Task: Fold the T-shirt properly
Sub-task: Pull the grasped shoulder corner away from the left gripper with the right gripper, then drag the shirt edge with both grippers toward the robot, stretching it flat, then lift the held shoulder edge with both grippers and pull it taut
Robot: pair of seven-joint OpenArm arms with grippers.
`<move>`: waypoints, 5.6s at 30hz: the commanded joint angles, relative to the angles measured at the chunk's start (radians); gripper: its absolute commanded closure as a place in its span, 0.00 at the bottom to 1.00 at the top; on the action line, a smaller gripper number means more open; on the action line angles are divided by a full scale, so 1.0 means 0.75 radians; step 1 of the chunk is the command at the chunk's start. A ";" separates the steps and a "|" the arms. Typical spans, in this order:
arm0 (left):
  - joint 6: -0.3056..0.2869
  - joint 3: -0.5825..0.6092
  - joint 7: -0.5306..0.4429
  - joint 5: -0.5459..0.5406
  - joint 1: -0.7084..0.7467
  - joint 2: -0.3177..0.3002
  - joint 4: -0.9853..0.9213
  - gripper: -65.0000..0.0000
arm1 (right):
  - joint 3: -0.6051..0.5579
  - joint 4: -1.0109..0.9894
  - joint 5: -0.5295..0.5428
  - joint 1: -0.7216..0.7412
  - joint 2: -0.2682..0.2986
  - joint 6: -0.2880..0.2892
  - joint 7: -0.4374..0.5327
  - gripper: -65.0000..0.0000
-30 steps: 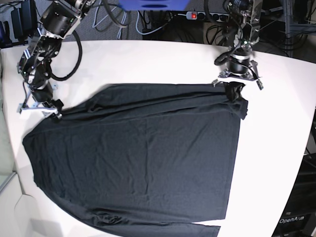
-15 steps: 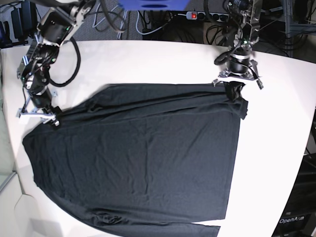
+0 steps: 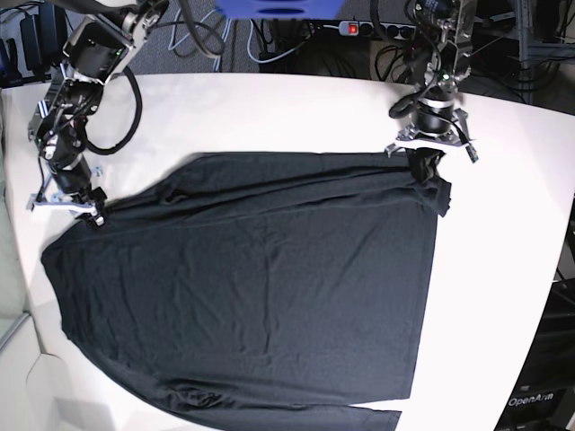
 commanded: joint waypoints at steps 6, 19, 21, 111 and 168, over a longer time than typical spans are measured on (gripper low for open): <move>-0.015 0.000 -0.028 0.001 -0.005 -0.007 0.021 0.94 | -0.001 0.008 -0.030 -0.006 0.006 -0.034 -0.048 1.00; -0.015 -0.008 -0.028 -0.001 0.057 -0.005 0.074 0.94 | -0.001 0.225 -0.030 -0.119 -0.004 -0.032 -0.046 1.00; -0.015 -0.010 -0.028 -0.001 0.069 -0.007 0.099 0.94 | -0.001 0.255 -0.028 -0.133 -0.004 -0.030 -0.048 1.00; -0.013 -0.135 0.696 0.015 -0.156 -0.120 0.293 0.94 | -0.250 0.566 -0.204 -0.186 0.105 -0.343 -0.050 1.00; -0.023 -0.129 0.800 0.001 -0.580 -0.115 0.007 0.94 | -0.461 0.157 -0.206 0.131 0.227 -0.331 0.126 1.00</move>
